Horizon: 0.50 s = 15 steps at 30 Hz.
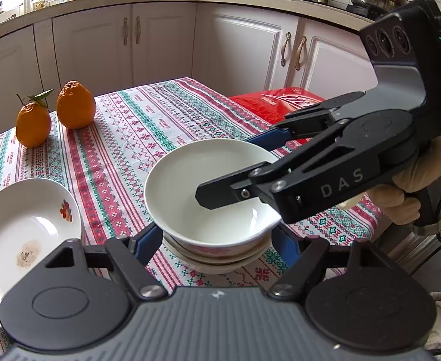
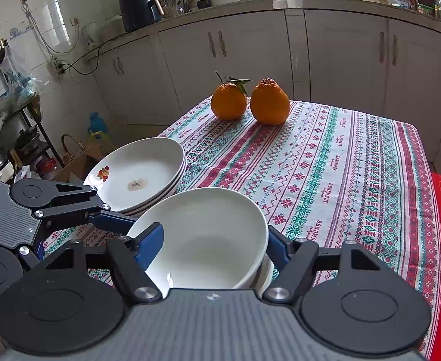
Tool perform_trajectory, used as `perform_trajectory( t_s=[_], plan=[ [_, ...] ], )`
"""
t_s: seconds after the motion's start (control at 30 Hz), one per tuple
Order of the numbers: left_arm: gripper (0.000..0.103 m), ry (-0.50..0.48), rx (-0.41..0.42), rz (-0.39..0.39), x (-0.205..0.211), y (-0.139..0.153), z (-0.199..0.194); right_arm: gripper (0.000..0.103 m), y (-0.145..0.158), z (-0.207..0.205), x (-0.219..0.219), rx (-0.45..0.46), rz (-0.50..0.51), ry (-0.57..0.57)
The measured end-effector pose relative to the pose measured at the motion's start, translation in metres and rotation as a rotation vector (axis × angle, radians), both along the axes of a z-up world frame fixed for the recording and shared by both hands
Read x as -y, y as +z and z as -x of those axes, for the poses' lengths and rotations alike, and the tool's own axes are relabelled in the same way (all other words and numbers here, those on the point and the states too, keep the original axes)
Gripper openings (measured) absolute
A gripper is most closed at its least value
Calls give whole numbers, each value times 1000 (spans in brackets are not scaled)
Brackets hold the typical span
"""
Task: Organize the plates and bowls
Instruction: 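Lower the pink-flower bowl into the nested white bowls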
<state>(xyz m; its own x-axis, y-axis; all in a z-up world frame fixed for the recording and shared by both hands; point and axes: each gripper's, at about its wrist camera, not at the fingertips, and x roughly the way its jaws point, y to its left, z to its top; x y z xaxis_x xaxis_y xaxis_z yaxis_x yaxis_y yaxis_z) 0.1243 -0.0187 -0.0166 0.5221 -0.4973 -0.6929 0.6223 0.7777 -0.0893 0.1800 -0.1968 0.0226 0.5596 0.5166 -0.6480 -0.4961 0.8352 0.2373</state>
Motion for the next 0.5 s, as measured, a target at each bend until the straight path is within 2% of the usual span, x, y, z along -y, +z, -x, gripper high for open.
perform_trajectory(
  t_s=[0.4, 0.47, 0.5],
  plan=[
    [80, -6, 3, 1, -1, -4, -1, 79, -2, 2, -5, 23, 40, 7],
    [82, -7, 2, 4, -1, -4, -1, 81, -2, 2, -5, 23, 38, 10],
    [86, -7, 6, 11, -1, -4, 0, 83, -2, 2, -5, 23, 35, 13]
  ],
)
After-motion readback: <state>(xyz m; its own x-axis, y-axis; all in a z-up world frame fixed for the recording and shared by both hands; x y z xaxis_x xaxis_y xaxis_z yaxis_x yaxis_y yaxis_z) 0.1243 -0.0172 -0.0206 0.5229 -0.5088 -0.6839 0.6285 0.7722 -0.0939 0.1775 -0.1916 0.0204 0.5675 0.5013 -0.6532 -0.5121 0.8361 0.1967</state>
